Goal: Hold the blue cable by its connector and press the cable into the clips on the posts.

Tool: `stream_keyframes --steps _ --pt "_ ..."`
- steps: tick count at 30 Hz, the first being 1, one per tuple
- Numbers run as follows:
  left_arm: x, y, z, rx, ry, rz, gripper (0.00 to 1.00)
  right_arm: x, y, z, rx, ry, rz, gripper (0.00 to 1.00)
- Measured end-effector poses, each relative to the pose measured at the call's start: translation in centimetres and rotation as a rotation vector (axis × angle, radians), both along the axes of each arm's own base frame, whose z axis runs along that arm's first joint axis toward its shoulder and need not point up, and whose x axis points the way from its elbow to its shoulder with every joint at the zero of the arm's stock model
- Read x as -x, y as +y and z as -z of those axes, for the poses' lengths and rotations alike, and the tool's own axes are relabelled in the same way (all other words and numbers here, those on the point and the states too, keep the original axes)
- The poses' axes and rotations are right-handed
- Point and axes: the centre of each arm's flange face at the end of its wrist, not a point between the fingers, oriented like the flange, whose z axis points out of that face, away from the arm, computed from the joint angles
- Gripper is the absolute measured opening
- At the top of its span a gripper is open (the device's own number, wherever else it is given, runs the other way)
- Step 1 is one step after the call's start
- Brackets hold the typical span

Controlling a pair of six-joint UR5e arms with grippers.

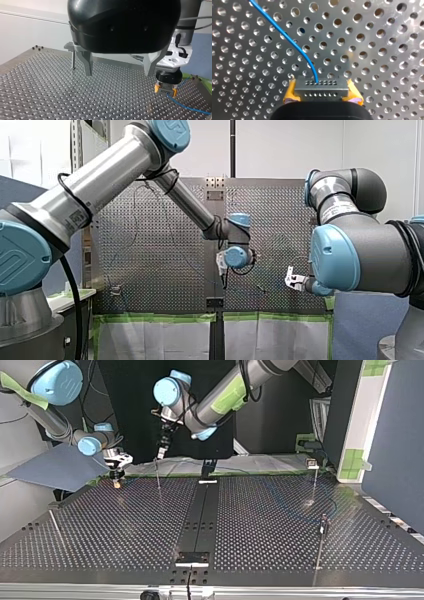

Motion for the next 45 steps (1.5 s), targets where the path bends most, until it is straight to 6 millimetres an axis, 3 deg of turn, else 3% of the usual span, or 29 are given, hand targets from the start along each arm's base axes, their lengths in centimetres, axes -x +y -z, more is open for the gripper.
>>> stream_keyframes --steps 45 --pt "8.3 9.8 -9.2 0.1 -0.017 -0.003 1.0 -0.7 0.2 0.0 0.003 -0.001 -0.011 0.0"
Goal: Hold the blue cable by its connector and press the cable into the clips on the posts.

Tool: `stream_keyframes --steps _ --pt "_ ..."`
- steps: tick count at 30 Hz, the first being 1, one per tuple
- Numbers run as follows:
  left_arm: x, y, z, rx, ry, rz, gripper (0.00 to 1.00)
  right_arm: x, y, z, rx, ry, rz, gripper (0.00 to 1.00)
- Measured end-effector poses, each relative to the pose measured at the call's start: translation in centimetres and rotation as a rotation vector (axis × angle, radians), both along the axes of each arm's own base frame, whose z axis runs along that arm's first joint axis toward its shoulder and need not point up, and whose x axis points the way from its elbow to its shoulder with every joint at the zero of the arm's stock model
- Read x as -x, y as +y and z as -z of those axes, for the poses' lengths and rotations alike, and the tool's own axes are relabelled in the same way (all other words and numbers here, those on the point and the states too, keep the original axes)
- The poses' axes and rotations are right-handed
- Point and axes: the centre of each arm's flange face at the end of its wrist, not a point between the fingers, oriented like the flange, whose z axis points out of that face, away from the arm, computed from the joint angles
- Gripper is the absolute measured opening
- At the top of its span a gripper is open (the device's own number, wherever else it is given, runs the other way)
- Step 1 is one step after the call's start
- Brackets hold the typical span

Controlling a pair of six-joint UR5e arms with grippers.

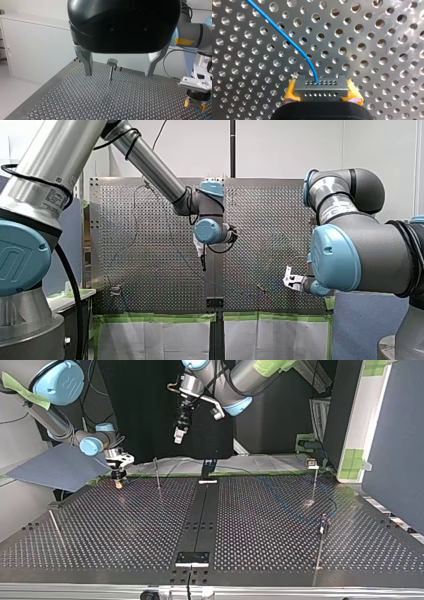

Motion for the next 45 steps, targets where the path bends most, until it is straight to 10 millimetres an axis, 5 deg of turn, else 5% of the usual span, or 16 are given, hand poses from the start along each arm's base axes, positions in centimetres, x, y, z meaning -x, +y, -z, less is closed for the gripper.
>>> stream_keyframes --steps 22,33,45 --pt "5.7 6.4 -2.5 0.013 0.004 0.001 1.0 -0.3 0.1 0.0 0.0 -0.001 -0.004 0.0" --pt "6.7 9.5 -3.5 0.1 -0.027 -0.028 1.0 -0.5 0.1 0.0 0.001 0.0 -0.008 0.0" --pt "7.9 11.4 2.3 0.042 0.013 -0.046 1.0 -0.6 0.2 0.0 0.002 0.004 -0.012 0.0"
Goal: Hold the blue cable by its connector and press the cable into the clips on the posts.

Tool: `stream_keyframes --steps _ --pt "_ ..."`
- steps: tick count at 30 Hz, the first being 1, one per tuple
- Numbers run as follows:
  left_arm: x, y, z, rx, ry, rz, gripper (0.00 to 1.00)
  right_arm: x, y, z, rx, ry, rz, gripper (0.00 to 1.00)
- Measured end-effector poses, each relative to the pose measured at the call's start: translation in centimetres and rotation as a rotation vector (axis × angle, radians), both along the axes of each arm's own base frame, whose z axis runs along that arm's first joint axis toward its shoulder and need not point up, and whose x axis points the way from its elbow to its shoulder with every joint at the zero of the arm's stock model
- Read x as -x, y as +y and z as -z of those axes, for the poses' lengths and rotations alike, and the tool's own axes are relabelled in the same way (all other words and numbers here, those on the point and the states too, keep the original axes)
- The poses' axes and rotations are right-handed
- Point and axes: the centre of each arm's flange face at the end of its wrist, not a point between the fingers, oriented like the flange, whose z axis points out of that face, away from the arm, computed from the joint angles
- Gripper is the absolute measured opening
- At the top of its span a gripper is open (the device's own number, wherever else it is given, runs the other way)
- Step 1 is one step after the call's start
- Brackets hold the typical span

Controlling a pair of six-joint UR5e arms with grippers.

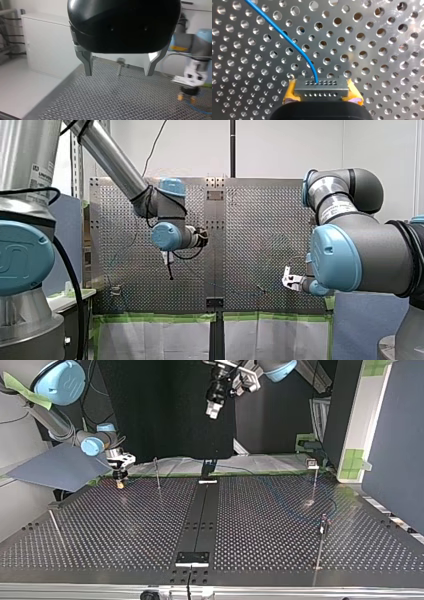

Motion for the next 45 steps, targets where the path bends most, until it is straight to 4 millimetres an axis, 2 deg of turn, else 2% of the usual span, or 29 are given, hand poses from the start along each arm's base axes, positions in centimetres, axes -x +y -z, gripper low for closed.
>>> stream_keyframes --steps 7,12,45 --pt "1.2 1.4 4.2 -0.063 0.036 0.002 1.0 -0.1 0.1 0.0 -0.004 0.001 -0.001 0.0" --pt "2.0 2.2 5.5 -0.08 0.044 0.004 1.0 -0.1 0.1 0.0 -0.006 0.001 -0.002 0.0" --pt "2.3 2.5 5.8 -0.082 0.045 0.006 1.0 -0.1 0.1 0.0 -0.005 0.001 -0.002 0.0"
